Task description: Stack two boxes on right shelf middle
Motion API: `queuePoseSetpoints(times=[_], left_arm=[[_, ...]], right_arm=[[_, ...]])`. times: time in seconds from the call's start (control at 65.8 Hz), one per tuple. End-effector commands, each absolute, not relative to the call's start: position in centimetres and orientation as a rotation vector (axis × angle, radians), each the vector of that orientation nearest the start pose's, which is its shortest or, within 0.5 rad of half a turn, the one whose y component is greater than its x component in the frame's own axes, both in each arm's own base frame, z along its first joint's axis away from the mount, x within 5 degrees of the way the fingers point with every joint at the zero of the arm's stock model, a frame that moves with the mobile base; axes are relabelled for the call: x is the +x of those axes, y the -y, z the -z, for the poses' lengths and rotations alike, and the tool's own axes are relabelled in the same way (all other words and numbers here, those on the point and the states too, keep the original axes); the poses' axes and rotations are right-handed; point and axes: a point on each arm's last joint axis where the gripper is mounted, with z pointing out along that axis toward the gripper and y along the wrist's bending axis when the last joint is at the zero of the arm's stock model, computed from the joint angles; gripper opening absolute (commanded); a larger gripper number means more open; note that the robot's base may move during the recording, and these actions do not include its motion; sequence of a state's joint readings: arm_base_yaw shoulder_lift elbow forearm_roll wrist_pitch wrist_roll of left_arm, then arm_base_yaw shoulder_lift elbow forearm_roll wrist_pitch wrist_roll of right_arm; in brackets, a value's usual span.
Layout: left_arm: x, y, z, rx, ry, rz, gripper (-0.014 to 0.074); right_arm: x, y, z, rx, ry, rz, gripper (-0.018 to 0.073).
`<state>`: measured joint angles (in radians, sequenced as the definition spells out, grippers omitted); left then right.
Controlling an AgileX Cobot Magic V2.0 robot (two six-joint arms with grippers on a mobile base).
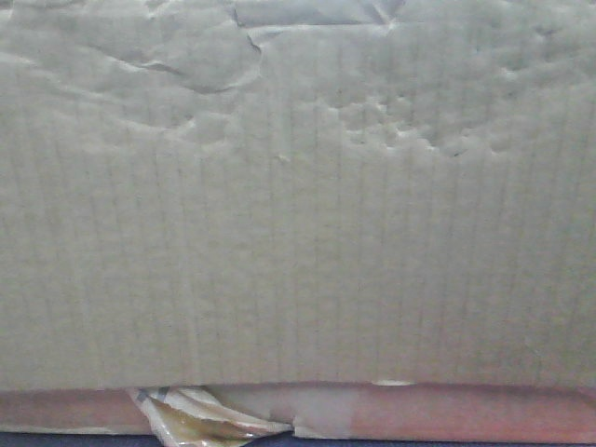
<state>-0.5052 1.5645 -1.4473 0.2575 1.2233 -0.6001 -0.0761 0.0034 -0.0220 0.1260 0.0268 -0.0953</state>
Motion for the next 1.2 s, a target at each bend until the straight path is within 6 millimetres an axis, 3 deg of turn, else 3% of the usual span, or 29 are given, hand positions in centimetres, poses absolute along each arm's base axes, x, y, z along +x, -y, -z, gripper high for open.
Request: queuePoseSetpoints(times=[0.0, 0.152, 0.365, 0.745, 0.912, 1.186], left_arm=[[28.8, 13.1, -34.3, -0.07, -2.7, -0.093, -0.0111], [28.8, 13.2, -34.3, -0.071, -2.702, -0.089, -0.0111], [28.8, 13.2, -34.3, -0.071, -2.702, -0.089, -0.0111], [28.8, 13.2, -34.3, -0.071, -2.702, -0.089, -0.0111], [28.8, 13.2, -34.3, -0.073, -2.706, -0.08, -0.0111], [28.8, 13.2, -34.3, -0.074, -2.707, -0.078, -0.0111]], right_arm=[[4.9, 0.2, -23.9, 0.081, -1.518, -0.004, -0.016], [3.9, -0.4, -28.4, 0.043, -1.727, -0.037, -0.016], [4.4, -0.8, -31.4, -0.001, -2.191, -0.089, -0.016], [6.5, -1.1, -33.0, 0.139, -2.226, -0.234, -0.0156], [10.0, -0.7, -35.1, 0.185, -2.435, -0.226, -0.0149], [17.6, 0.3, -39.3, 0.246, -2.495, -0.159, -0.0149]])
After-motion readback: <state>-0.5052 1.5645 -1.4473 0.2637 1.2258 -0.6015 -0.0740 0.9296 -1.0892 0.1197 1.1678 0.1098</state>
